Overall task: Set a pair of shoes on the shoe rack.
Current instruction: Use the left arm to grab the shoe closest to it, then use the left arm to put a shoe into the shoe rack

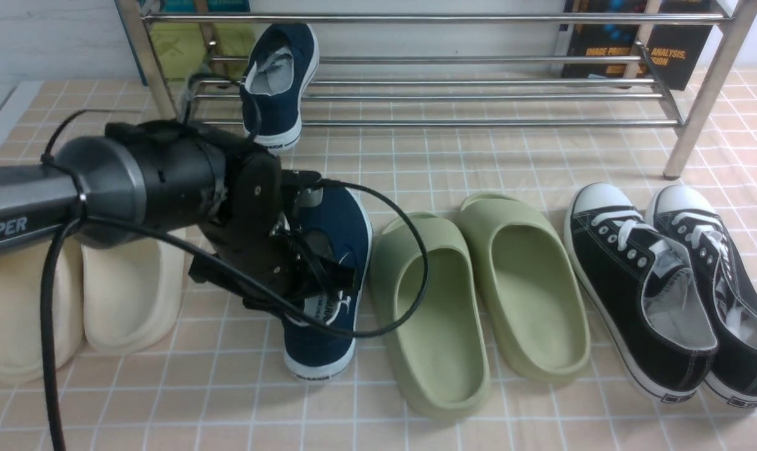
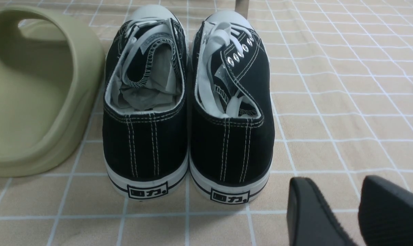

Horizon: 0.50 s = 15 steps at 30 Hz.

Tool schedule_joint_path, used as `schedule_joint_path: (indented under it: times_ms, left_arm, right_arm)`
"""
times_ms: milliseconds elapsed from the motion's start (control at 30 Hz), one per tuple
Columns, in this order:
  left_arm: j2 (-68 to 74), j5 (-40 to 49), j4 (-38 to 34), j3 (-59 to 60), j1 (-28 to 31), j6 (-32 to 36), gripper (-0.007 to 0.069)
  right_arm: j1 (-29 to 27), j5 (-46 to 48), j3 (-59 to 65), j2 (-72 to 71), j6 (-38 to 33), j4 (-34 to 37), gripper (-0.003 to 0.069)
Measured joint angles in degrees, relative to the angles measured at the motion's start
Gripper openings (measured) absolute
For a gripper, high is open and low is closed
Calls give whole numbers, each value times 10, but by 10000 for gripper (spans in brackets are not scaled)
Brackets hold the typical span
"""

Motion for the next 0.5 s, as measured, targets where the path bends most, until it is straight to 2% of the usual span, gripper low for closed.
schedule_joint_path:
  times_ms: [133,300,500]
  left_arm:
    - [-29,61,32,-69,0,10,29]
    - [-31,85,58,-152,0,14,29]
    - [31,95,18,-233,30,14,29]
  right_arm:
    - [0,0,0,0,0,0,239]
    - [0,0,0,0,0,0,239]
    - [0,0,0,0,0,0,239]
